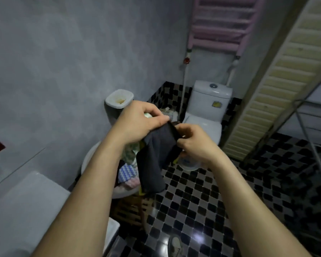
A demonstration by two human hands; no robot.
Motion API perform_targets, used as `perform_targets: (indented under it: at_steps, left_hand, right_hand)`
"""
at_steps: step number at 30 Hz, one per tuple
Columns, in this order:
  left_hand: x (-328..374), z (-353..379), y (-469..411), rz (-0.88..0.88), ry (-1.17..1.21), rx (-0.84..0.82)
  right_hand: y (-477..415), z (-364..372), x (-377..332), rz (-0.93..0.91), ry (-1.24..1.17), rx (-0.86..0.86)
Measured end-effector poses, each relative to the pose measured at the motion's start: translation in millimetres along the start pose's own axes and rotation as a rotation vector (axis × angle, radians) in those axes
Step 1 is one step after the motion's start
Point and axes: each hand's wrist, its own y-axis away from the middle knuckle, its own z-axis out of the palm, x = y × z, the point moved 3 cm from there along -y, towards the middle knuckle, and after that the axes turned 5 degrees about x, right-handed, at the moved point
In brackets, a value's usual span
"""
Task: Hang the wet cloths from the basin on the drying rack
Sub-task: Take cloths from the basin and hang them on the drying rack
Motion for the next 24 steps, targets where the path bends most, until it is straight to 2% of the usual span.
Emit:
perform_targets:
  at_steps: [7,11,14,18,20,24]
  left_hand:
    - [26.6,44.6,-1.3,0.042,0.17,-0.129]
    - [48.1,100.3,-8.8,0.086,0.031,-0.276]
    - [68.7,143.9,-15.3,0.153,-0.109,-0.296]
    - [118.5,220.1,-23.7,0.217,-0.143,-0.276]
    - [140.9,257.1,-29.3,0.241,-0.095,-0.262]
    - [183.3,340.2,-37.2,0.288,0.08,-0.304]
  right_hand:
    - [56.1,-104.2,29.1,0.128,0.104,0.385]
    - [89.2,-180.1,41.0,0.16,0.087,0.548]
    - [102.8,-232.4,55.5,0.172,0.069,0.64]
    - [130.7,-319.2,78.5,0.127,0.113,0.786]
    - [145.2,-361.7,89.0,0.127,0.171,0.824]
    - [174.0,-444.1,116.0,0.155,0.456,0.873]
